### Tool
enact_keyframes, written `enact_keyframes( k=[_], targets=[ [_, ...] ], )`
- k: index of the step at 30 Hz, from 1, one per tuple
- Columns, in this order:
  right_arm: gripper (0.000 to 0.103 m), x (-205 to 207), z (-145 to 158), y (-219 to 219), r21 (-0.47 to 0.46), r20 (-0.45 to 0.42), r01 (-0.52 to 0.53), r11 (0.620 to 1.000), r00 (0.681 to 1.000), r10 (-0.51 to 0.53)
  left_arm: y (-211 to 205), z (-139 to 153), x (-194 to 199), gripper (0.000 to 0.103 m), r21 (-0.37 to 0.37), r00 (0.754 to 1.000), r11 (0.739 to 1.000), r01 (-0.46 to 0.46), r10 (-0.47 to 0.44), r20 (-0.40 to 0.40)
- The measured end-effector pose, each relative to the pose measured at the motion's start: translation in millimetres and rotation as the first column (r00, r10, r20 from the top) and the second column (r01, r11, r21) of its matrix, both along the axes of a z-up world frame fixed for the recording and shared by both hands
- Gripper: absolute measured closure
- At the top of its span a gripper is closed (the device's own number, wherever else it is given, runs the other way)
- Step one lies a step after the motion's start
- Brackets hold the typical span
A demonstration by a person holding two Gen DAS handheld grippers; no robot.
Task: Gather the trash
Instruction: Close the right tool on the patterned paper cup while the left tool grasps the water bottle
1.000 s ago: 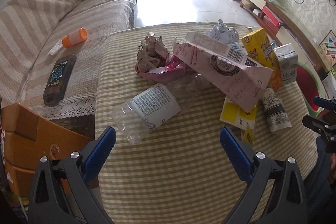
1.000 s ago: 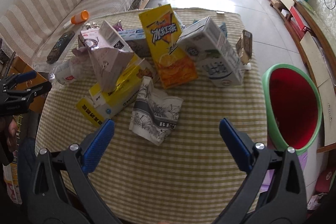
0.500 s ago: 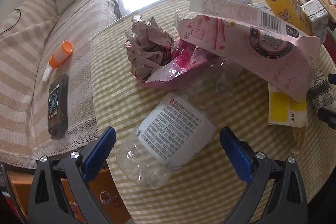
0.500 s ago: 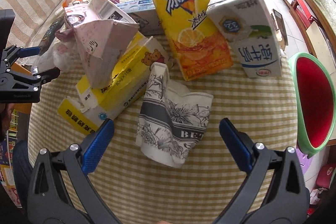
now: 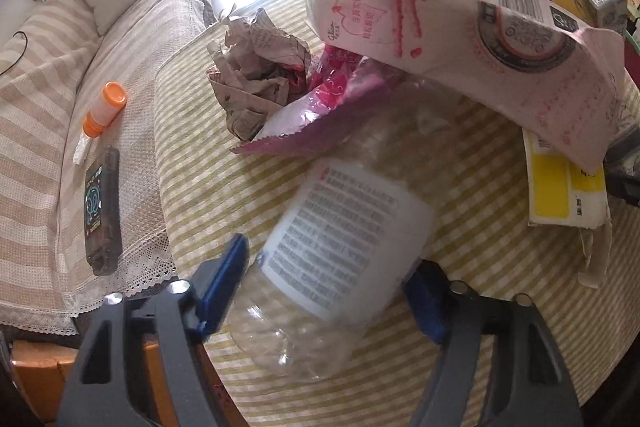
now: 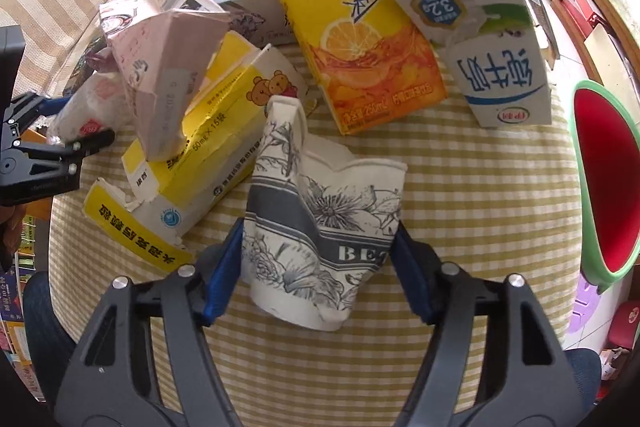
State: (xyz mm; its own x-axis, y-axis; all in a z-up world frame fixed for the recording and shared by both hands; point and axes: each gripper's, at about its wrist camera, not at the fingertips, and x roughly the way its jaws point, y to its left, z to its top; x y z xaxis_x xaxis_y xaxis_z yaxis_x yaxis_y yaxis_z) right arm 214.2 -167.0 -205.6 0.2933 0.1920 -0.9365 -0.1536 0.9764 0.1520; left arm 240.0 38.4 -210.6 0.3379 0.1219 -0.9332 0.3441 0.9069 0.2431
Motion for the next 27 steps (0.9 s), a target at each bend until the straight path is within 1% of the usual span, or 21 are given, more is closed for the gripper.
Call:
enact_keyframes(
  k=[2,5,9,12,16,22,27],
  targets=[
    [0.037,-2,3,-5,0.002,0.004,-0.002,1.000,1.000,0.002,0,3,-4,0.035,-0.028,1.000,1.000,-0.011,0.010,-0.012],
    [0.037,-6,5,-5,0.006,0.006,-0.006,1.000,1.000,0.006,-1,6,-11,0.036,-0.047,1.000,0.999,-0.020,0.020,-0.013],
    [0.038,-22,13,-13,0.012,0.021,0.000,1.000,1.000,0.000,-1,12,-22,0.038,-0.078,1.000,0.997,-0.029,0.029,-0.007],
    [0.038,-34,19,-18,0.018,0.033,0.007,1.000,0.999,-0.007,3,18,-31,0.040,-0.122,0.999,0.991,-0.050,0.049,-0.008],
    [0.038,-47,29,-24,0.027,0.049,0.012,1.000,0.999,-0.013,7,26,-45,0.043,-0.184,0.996,0.979,-0.089,0.089,-0.009],
    [0.038,-57,41,-28,0.038,0.074,0.004,0.999,0.997,-0.007,11,43,-71,0.048,-0.247,0.988,0.959,-0.137,0.150,0.035],
    [0.038,-56,50,-27,0.046,0.094,-0.003,0.999,0.996,-0.001,15,51,-83,0.049,-0.289,0.979,0.942,-0.172,0.196,0.057]
  ],
)
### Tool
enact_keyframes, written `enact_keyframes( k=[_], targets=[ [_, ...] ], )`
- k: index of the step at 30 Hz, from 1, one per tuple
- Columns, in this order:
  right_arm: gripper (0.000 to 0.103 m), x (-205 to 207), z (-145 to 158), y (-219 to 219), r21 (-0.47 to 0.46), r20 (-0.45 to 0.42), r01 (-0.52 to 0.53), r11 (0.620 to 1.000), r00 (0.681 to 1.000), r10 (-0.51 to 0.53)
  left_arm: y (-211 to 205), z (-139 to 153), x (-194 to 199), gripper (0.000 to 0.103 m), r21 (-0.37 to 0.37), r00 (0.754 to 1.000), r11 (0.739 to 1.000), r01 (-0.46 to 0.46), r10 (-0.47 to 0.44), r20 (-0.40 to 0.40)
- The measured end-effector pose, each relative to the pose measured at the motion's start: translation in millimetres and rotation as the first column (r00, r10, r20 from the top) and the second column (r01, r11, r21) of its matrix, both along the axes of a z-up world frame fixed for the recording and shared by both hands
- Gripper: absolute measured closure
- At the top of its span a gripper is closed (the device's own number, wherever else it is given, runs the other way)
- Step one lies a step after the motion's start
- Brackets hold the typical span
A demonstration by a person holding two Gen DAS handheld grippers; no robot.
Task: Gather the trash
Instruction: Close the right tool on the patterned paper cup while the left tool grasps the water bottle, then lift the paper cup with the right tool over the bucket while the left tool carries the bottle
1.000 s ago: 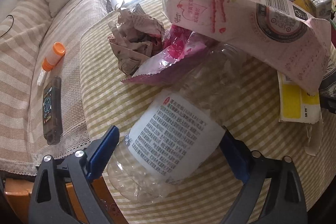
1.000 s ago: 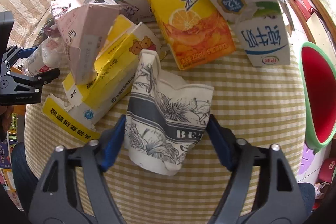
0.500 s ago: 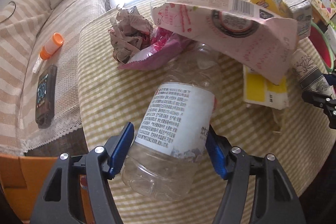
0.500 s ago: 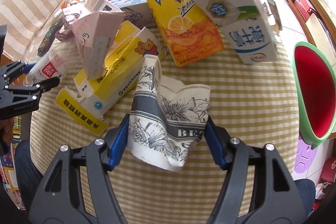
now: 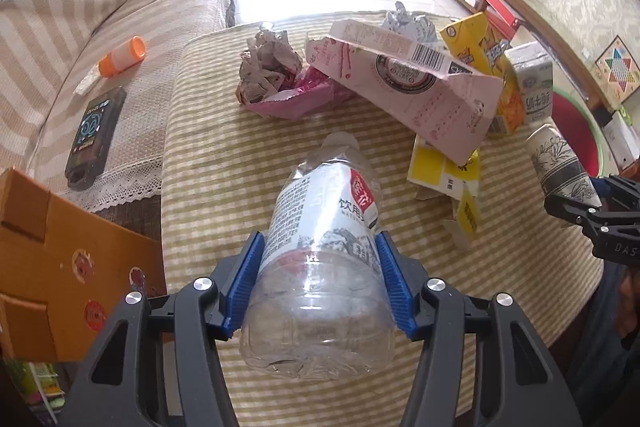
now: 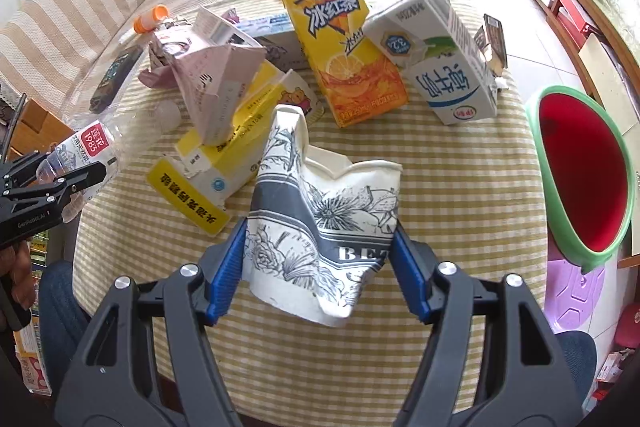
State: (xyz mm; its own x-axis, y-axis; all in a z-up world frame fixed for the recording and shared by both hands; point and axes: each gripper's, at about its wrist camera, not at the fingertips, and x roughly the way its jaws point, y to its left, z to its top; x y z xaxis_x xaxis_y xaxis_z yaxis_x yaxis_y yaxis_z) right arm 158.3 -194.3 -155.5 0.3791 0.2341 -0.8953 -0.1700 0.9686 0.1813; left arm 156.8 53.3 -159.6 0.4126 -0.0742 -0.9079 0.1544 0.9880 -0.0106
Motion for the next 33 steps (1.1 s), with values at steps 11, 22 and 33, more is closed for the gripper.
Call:
enact_keyframes(
  k=[11,22,33],
  targets=[
    [0.038,-4,10,-4,0.006,0.019,-0.009,1.000,1.000,0.009,-4,-9,-7,0.048,-0.048,0.999,0.998,-0.040,0.038,-0.034],
    [0.038,-3,6,-4,0.012,0.011,-0.005,1.000,1.000,0.005,-16,-35,-3,0.033,-0.036,0.988,0.999,0.005,-0.010,-0.155],
    [0.038,1,0,-3,0.024,-0.004,-0.005,1.000,1.000,0.005,-37,-55,-4,0.044,-0.016,0.969,0.997,0.074,-0.075,-0.237]
  ],
)
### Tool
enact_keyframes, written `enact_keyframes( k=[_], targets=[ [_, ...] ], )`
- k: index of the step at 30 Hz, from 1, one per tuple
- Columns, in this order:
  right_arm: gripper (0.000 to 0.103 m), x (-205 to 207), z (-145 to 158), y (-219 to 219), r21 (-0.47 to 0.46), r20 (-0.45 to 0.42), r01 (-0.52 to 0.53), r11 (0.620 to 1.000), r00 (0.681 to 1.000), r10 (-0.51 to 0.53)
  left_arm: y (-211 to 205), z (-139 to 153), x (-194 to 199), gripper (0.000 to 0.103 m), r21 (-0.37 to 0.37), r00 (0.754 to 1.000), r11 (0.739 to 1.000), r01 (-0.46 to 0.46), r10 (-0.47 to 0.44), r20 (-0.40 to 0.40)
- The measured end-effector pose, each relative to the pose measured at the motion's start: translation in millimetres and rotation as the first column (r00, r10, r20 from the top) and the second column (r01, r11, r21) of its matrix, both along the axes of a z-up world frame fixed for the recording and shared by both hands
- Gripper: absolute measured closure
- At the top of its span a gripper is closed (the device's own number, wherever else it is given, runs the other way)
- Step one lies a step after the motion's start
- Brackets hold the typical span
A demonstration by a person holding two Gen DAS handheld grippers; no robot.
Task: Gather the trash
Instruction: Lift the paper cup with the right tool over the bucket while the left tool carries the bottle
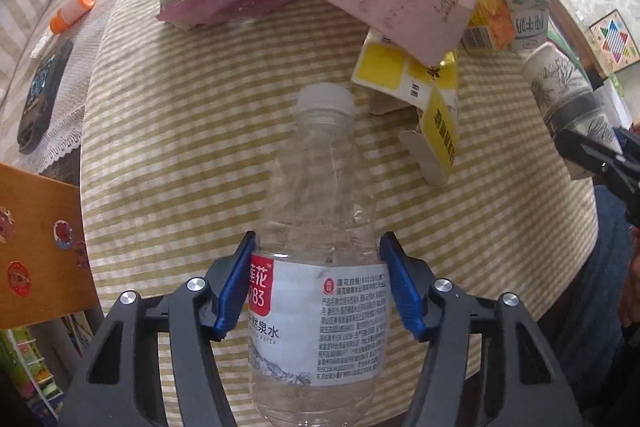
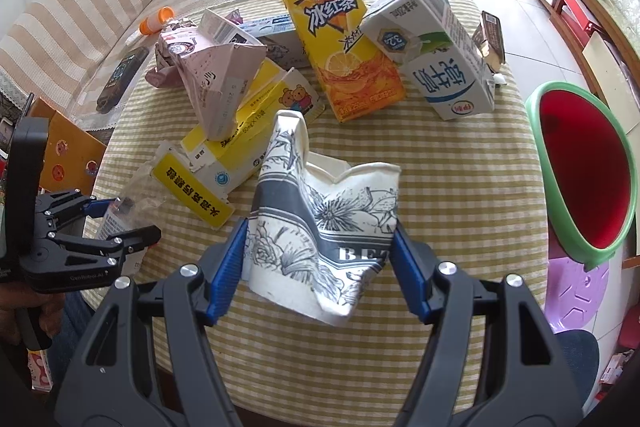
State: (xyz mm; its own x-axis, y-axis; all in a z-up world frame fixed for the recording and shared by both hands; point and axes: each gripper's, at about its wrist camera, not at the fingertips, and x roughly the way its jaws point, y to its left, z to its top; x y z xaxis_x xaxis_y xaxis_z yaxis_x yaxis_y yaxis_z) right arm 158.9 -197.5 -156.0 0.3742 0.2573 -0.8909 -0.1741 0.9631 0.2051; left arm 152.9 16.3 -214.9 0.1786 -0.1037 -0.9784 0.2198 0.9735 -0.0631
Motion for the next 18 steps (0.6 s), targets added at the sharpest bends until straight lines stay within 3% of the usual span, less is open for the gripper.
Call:
enact_keyframes(
  k=[7,18],
  targets=[
    [0.038,-2,2,-2,0.008,0.009,0.000,1.000,1.000,0.000,5,14,-1,0.045,-0.004,0.998,0.999,-0.035,0.035,0.051],
    [0.038,-5,31,-8,0.024,0.073,-0.013,1.000,0.997,0.011,12,86,-10,0.045,-0.031,0.966,0.997,-0.074,0.079,0.244]
  ],
)
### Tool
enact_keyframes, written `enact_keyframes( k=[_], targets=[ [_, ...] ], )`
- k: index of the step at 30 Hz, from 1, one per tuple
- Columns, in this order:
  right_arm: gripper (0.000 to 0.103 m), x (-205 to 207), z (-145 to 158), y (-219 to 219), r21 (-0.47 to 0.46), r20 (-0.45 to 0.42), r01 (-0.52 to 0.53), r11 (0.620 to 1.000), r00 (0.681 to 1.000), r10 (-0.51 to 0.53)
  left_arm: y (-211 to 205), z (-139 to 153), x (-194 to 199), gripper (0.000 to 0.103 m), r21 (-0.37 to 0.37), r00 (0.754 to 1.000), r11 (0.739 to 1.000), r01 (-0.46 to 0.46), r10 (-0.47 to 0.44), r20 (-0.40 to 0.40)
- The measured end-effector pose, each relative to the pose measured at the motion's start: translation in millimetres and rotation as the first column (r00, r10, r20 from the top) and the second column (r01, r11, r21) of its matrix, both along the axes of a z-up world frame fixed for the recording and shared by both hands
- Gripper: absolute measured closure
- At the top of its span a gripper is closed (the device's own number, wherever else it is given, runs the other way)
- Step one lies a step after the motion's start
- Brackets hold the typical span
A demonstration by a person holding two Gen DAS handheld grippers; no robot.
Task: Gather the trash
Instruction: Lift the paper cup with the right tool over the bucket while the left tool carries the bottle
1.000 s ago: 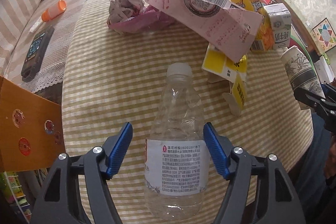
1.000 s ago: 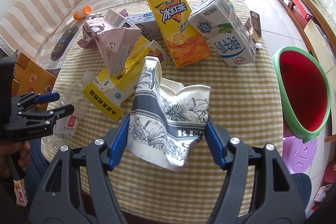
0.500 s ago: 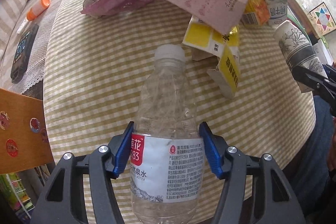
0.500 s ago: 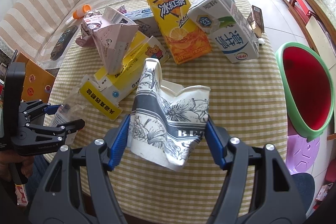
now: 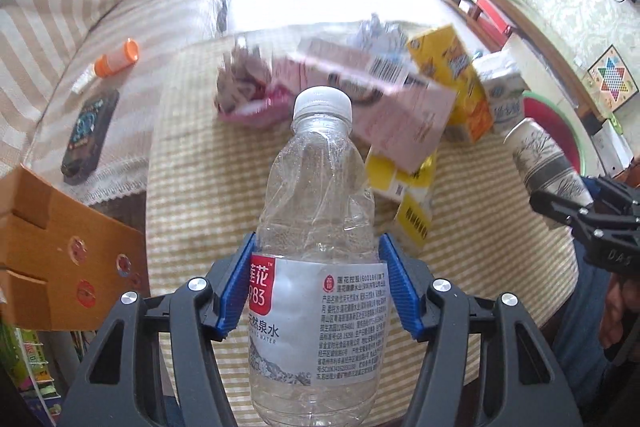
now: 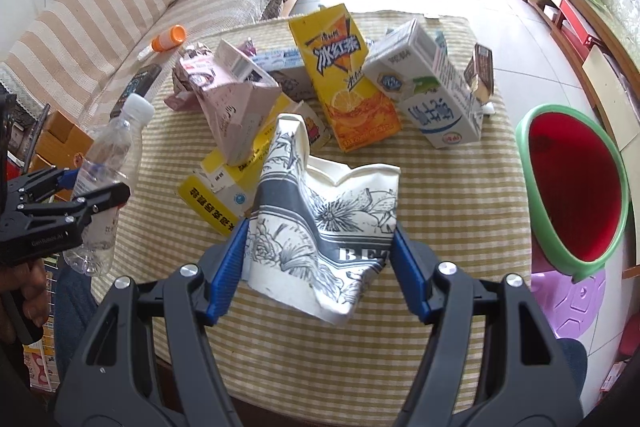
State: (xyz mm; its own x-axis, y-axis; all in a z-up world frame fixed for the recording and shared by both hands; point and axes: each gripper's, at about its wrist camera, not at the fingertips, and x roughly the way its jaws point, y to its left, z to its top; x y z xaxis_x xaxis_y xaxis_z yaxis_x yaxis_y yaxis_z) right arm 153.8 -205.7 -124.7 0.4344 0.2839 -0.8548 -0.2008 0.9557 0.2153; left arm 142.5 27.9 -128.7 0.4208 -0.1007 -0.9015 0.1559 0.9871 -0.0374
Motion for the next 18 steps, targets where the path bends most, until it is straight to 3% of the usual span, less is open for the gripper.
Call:
enact_keyframes(
  k=[7,18],
  targets=[
    [0.038,3,35,-17,0.018,0.074,0.016,1.000,0.997,-0.018,-26,47,13,0.045,-0.028,0.993,0.999,0.027,-0.023,0.119],
    [0.038,18,70,-83,0.045,0.148,0.109,0.993,0.982,-0.115,-100,80,37,0.045,-0.068,0.977,0.989,0.130,-0.116,0.178]
  ],
)
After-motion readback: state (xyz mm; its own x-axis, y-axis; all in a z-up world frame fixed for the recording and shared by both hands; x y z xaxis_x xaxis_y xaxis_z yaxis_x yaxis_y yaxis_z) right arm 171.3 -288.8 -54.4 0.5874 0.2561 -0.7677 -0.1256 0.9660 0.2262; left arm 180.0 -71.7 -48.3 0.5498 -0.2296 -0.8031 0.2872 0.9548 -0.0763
